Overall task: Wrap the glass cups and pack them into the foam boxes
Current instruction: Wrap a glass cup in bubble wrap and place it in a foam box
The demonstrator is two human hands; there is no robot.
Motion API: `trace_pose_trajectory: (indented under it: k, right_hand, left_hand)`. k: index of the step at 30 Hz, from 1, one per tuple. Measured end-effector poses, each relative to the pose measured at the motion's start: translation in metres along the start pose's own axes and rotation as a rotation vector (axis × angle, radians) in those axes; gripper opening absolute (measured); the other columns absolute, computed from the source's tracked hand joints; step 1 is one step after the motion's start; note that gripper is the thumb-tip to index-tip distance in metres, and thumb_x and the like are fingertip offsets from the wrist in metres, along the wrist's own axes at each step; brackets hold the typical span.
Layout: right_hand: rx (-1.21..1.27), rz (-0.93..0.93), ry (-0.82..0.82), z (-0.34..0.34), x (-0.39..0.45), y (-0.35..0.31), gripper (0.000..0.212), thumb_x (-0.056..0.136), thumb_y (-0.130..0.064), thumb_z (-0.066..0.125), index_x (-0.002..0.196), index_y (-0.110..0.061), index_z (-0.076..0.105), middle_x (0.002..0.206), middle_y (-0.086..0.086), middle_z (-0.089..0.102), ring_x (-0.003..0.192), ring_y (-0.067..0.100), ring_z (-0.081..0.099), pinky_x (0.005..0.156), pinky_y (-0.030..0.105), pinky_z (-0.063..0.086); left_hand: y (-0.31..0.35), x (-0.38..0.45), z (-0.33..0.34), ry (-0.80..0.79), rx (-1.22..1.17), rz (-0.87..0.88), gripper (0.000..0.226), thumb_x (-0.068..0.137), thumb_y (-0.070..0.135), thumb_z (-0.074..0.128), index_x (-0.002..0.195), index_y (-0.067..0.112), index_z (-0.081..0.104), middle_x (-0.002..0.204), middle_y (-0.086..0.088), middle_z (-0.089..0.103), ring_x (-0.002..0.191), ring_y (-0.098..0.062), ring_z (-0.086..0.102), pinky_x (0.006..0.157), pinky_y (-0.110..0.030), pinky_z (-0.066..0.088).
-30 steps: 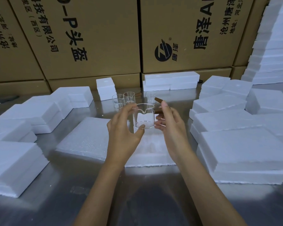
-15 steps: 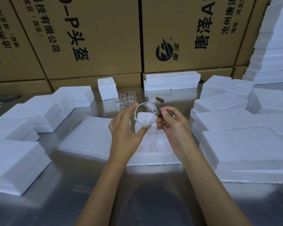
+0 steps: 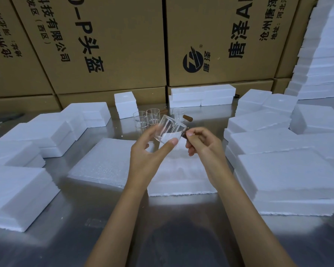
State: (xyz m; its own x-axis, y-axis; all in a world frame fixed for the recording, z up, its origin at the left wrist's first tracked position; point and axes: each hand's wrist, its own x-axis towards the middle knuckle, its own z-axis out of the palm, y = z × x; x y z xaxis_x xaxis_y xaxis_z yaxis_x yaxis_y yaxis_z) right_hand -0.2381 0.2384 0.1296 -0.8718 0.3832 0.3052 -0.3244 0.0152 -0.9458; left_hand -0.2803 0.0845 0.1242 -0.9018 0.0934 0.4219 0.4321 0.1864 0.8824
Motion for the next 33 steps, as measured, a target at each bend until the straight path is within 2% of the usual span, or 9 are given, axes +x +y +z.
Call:
trace_pose_trajectory:
  k: [5, 8, 11, 15, 22, 25, 28, 31, 33]
  right_hand:
    - [-0.383, -0.111, -0.167, 0.013, -0.006, 0.004, 0.008, 0.097, -0.023, 0.061, 0.095, -0.018, 0.068, 0.073, -0.006, 0.063, 0.063, 0.001, 0.051, 0.060, 0.012, 0.040]
    - [-0.472, -0.067, -0.151, 0.014, -0.007, 0.005, 0.019, 0.101, -0.029, 0.052, 0.091, -0.019, 0.066, 0.062, -0.018, 0.057, 0.058, 0.000, 0.049, 0.055, 0.011, 0.037]
    - [-0.299, 0.132, -0.129, 0.009, -0.004, 0.001, 0.031, 0.103, -0.034, 0.046, 0.087, -0.018, 0.068, 0.055, -0.014, 0.048, 0.050, 0.002, 0.044, 0.052, 0.013, 0.035]
    - [-0.229, 0.172, -0.148, 0.009, -0.004, -0.003, 0.028, 0.103, -0.030, 0.049, 0.095, -0.011, 0.069, 0.054, -0.015, 0.048, 0.047, 0.000, 0.044, 0.051, 0.012, 0.033]
    - [-0.233, 0.121, -0.197, 0.012, -0.006, -0.005, 0.016, 0.099, -0.024, 0.057, 0.097, -0.010, 0.066, 0.054, -0.013, 0.053, 0.048, 0.000, 0.047, 0.049, 0.008, 0.035]
    - [-0.253, 0.141, -0.277, 0.011, -0.007, -0.006, 0.024, 0.102, -0.028, 0.051, 0.093, -0.014, 0.068, 0.055, -0.009, 0.049, 0.047, 0.000, 0.044, 0.049, 0.008, 0.034]
    - [-0.253, 0.158, -0.259, 0.008, -0.006, -0.005, 0.026, 0.103, -0.028, 0.048, 0.093, -0.013, 0.067, 0.057, -0.010, 0.047, 0.048, 0.000, 0.042, 0.052, 0.012, 0.035]
    - [-0.245, 0.181, -0.143, 0.006, -0.003, -0.003, 0.024, 0.103, -0.027, 0.048, 0.096, -0.012, 0.065, 0.063, -0.007, 0.050, 0.048, -0.001, 0.043, 0.057, 0.019, 0.034]
    - [-0.225, 0.188, -0.068, 0.005, -0.001, -0.001, 0.023, 0.102, -0.026, 0.048, 0.097, -0.012, 0.064, 0.065, -0.006, 0.051, 0.048, -0.001, 0.043, 0.058, 0.021, 0.034]
  left_hand:
    - [-0.003, -0.001, 0.000, 0.147, -0.074, -0.058, 0.044, 0.073, 0.070, 0.069, 0.107, 0.041, 0.067, 0.097, 0.022, 0.066, 0.095, 0.007, 0.058, 0.082, -0.024, 0.050]
    - [0.002, -0.003, -0.002, 0.137, -0.065, -0.082, 0.060, 0.072, 0.087, 0.046, 0.102, 0.041, 0.069, 0.096, 0.023, 0.067, 0.096, 0.014, 0.055, 0.076, -0.015, 0.041]
    - [0.006, -0.001, -0.003, 0.108, -0.128, -0.147, 0.046, 0.078, 0.079, 0.034, 0.089, 0.051, 0.069, 0.096, 0.024, 0.070, 0.097, 0.012, 0.058, 0.085, -0.018, 0.042]
    - [0.008, -0.002, -0.004, 0.019, -0.134, -0.126, 0.052, 0.075, 0.079, 0.045, 0.118, 0.054, 0.060, 0.118, 0.024, 0.065, 0.111, 0.005, 0.058, 0.083, -0.014, 0.040]
    - [0.000, -0.001, -0.002, 0.005, -0.099, -0.089, 0.046, 0.079, 0.062, 0.071, 0.121, 0.051, 0.058, 0.122, 0.033, 0.059, 0.108, 0.010, 0.057, 0.097, -0.034, 0.052]
    - [0.002, -0.001, -0.004, -0.049, -0.089, -0.071, 0.040, 0.079, 0.064, 0.069, 0.117, 0.059, 0.057, 0.118, 0.043, 0.055, 0.106, 0.019, 0.053, 0.088, -0.023, 0.046]
    - [0.001, 0.002, -0.009, -0.070, -0.098, -0.091, 0.044, 0.080, 0.073, 0.060, 0.121, 0.055, 0.059, 0.124, 0.032, 0.059, 0.113, 0.012, 0.054, 0.084, -0.013, 0.040]
    - [-0.013, 0.010, -0.028, 0.085, 0.101, -0.114, 0.022, 0.098, 0.046, 0.056, 0.115, 0.034, 0.065, 0.118, 0.013, 0.066, 0.115, -0.010, 0.059, 0.082, -0.015, 0.044]
    - [-0.028, 0.015, -0.045, 0.141, 0.432, -0.134, 0.014, 0.099, 0.022, 0.059, 0.110, 0.024, 0.066, 0.112, 0.002, 0.067, 0.111, -0.024, 0.059, 0.090, -0.035, 0.052]
